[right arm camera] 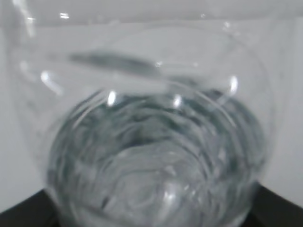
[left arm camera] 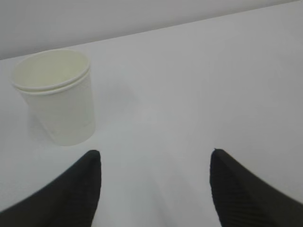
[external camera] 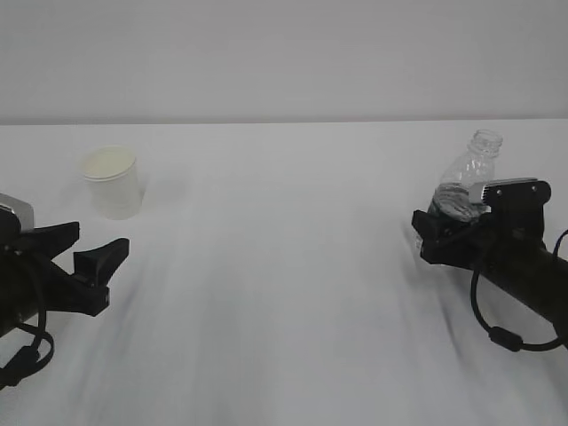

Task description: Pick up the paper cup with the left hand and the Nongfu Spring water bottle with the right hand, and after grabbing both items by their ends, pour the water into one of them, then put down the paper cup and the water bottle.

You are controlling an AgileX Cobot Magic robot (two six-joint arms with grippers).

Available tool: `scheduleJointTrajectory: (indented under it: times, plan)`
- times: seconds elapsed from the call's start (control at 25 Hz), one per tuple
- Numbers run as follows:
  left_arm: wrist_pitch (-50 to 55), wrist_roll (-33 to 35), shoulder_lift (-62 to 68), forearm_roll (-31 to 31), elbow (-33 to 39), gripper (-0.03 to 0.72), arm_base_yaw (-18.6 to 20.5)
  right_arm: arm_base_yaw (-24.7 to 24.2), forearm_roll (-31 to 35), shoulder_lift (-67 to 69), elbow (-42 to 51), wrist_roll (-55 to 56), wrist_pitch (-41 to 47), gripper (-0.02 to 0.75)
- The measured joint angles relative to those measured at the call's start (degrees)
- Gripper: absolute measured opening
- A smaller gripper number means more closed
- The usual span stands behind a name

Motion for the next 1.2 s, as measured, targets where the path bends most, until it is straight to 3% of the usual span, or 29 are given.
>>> scheduleJointTrajectory:
  times: [0.76, 1.2]
  plan:
    - [0.0, 0.0, 0.0, 0.0, 0.0, 0.513, 0.0, 0.0, -1.2, -2.3, 1.6, -5.9, 1.4, 0.428]
    - [0.0, 0.0, 0.0, 0.1, -0.1, 0.513, 0.0, 0.0, 0.1, -9.1, 8.2, -7.3, 1.5, 0.419]
